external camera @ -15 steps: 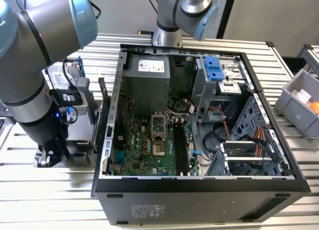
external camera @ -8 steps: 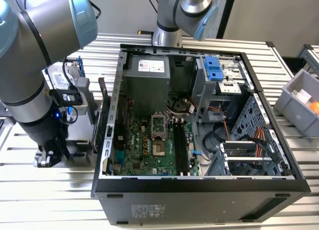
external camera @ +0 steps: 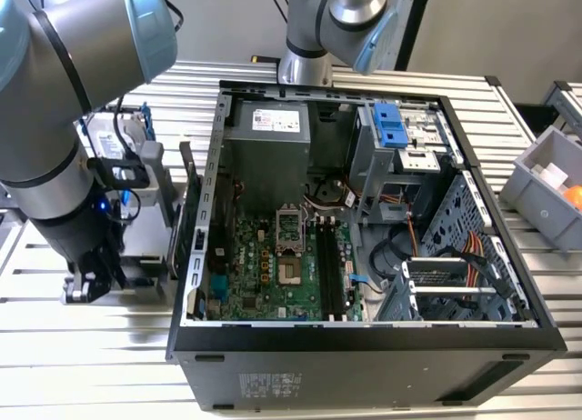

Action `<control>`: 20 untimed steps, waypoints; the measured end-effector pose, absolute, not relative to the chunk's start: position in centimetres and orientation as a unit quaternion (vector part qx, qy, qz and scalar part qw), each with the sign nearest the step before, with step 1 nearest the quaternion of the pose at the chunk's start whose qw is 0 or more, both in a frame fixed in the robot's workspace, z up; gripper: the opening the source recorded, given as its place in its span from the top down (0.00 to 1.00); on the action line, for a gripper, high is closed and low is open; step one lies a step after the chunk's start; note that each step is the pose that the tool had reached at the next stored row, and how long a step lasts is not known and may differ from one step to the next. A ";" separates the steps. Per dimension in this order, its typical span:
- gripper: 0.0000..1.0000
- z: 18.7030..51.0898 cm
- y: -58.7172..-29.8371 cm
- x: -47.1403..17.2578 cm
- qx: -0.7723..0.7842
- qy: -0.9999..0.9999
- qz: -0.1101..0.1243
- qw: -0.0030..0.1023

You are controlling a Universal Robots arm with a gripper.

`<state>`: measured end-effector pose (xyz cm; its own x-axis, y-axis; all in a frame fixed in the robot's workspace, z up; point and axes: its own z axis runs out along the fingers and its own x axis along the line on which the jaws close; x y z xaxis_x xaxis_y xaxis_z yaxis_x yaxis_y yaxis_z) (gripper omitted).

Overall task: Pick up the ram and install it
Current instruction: 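Pick up the ram and move it above insertion slot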

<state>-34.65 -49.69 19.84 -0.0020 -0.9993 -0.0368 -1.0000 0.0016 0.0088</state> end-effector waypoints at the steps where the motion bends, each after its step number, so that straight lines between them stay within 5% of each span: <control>1: 1.00 19.9 -49.7 -34.6 -0.706 0.708 0.016 0.010; 20: 1.00 21.1 -49.7 -34.7 -0.706 0.708 0.016 0.010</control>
